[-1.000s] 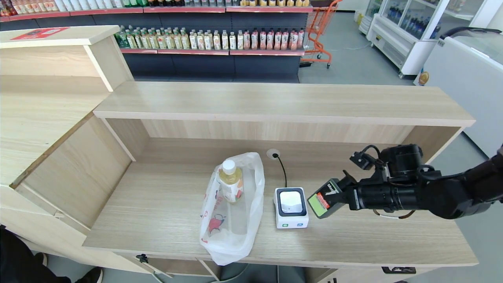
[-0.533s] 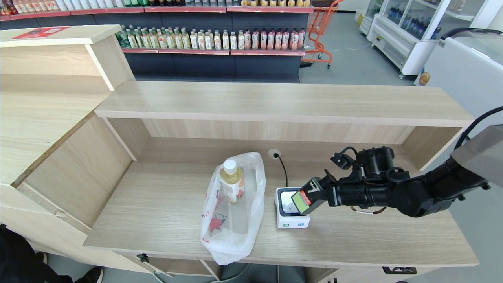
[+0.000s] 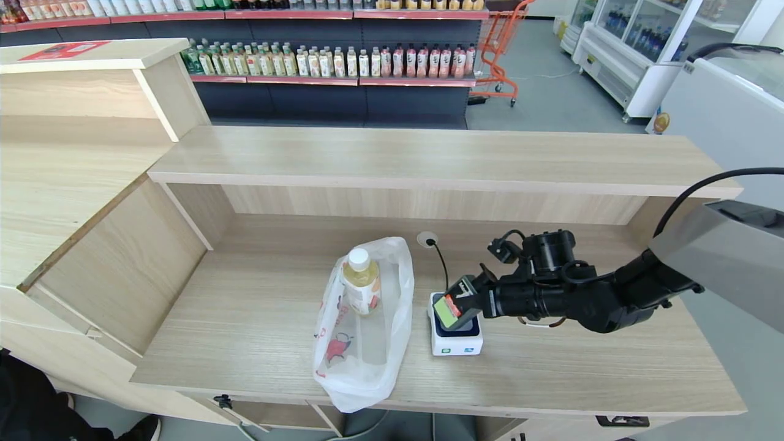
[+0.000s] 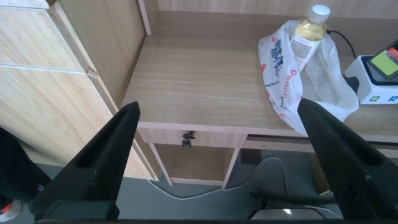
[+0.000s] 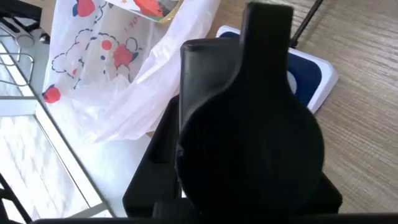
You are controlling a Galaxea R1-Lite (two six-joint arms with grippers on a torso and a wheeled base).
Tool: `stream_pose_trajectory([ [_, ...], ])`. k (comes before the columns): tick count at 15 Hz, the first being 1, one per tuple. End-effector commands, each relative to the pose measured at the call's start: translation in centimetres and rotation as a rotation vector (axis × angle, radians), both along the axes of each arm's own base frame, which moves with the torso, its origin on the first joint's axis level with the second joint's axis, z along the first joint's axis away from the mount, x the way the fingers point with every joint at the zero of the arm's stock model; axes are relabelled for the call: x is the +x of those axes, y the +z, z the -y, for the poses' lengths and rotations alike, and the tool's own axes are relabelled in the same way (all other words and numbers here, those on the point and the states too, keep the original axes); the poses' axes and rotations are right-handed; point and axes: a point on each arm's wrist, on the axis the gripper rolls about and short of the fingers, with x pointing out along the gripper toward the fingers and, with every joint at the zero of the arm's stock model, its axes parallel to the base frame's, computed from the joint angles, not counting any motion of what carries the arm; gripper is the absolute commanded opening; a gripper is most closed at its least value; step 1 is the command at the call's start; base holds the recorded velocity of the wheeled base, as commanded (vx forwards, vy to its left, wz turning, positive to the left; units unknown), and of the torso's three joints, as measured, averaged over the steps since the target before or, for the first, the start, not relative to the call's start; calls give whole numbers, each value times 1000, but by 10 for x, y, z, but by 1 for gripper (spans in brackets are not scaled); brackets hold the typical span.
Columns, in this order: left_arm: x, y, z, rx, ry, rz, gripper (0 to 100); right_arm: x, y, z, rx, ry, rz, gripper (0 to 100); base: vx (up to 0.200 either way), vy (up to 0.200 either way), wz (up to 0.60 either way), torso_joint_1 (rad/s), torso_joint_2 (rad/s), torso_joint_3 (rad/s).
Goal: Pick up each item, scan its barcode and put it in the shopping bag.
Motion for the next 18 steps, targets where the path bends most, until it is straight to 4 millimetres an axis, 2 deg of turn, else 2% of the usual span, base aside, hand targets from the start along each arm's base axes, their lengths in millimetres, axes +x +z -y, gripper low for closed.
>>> stream_pose_trajectory([
  [1, 0, 0, 0, 0, 0, 0, 100, 3, -9, -5, -15, -5, -12, 0, 0, 0, 0, 0, 0, 0],
  [6, 0, 0, 0, 3, 0, 0, 100, 4, -9, -6, -13, -19, -17, 0, 0, 0, 0, 0, 0, 0],
  [7, 0, 0, 0, 3, 0, 0, 100, 3, 0, -6, 4, -28, -6, 0, 0, 0, 0, 0, 0, 0],
  [8, 0, 0, 0, 3, 0, 0, 100, 0, 20, -4, 58, -59, -10, 0, 0, 0, 0, 0, 0, 0],
  [10, 0, 0, 0, 1, 0, 0, 100, -14, 76, 2, 239, -141, -47, 0, 0, 0, 0, 0, 0, 0],
  [12, 0, 0, 0, 3, 0, 0, 100, -23, 104, 28, 238, -182, 30, 0, 0, 0, 0, 0, 0, 0],
  [13, 0, 0, 0, 1, 0, 0, 100, -24, 108, 37, 208, -185, 73, 0, 0, 0, 0, 0, 0, 0],
  [14, 0, 0, 0, 1, 0, 0, 100, -25, 106, 59, 121, -204, 151, 0, 0, 0, 0, 0, 0, 0],
  [16, 0, 0, 0, 3, 0, 0, 100, -48, 102, 83, 20, -194, 212, 0, 0, 100, 0, -1, 4, 4],
  [18, 0, 0, 0, 1, 0, 0, 100, -63, 105, 89, 3, -180, 229, 0, 0, 200, 0, -5, -5, 0],
])
